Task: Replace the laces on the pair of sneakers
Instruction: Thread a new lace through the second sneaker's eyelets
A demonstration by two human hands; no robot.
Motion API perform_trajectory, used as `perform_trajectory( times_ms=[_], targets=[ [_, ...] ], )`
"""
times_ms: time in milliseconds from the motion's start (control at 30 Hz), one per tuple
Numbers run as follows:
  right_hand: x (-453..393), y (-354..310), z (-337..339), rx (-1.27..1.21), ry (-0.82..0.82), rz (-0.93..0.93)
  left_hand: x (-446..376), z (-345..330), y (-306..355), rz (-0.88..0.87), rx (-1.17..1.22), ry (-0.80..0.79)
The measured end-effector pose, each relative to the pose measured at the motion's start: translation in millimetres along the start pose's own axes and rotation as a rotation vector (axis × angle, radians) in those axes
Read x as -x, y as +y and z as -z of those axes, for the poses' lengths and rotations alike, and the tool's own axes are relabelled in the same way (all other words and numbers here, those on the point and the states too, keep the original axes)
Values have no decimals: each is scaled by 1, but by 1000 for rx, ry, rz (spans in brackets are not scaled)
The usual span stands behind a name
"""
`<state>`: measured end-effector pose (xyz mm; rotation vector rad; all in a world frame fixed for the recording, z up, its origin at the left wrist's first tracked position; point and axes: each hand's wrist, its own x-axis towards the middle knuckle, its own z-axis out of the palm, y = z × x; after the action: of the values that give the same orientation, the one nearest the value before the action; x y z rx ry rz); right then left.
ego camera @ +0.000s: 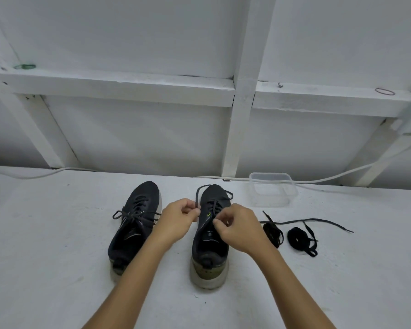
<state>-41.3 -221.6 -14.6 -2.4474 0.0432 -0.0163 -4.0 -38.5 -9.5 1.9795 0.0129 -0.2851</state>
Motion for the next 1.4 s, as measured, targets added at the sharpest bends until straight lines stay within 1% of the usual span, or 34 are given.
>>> perform_trajectory(
  times_ms=[100, 167, 267, 467, 800, 1000, 1067, 1133, 1167, 1267, 1333, 1367, 1400],
  targets=[
    [-7, -6, -5, -7, -56, -22, 2, -7, -7, 34, 193, 34],
    [-9, -7, -8, -35, -93, -79, 3, -11, -12, 27, 234, 36],
    [-9, -6, -14, -130, -98, -133, 3, -15, -17, 14, 226, 46],
    [-2, -7, -15, -293, -95, -162, 2, -16, -18, -52, 189, 61],
    [0, -7, -17, -325, -97, -149, 0, -20, -19, -103, 141, 83],
    [-1, -8, -12, -442, -140, -212, 0, -15, -24, -62, 62, -43],
    [-5, -6, -10, -471, -149, -250, 4, -12, -26, -40, 92, -98],
    [-9, -4, -9, -434, -146, -255, 9, -10, -26, -96, 74, -140],
    [-11, -4, -8, -398, -148, -242, 11, -11, -27, -143, 10, -124],
    [-13, -7, -10, -243, -155, -189, 15, -16, -25, -259, -234, 31],
    [-13, -8, -11, -140, -143, -150, 15, -22, -24, -290, -368, 118],
    [-12, -8, -10, -146, -139, -148, 15, -24, -24, -283, -412, 157],
    [-12, -6, -8, -226, -135, -175, 14, -25, -25, -277, -431, 200]
  ],
)
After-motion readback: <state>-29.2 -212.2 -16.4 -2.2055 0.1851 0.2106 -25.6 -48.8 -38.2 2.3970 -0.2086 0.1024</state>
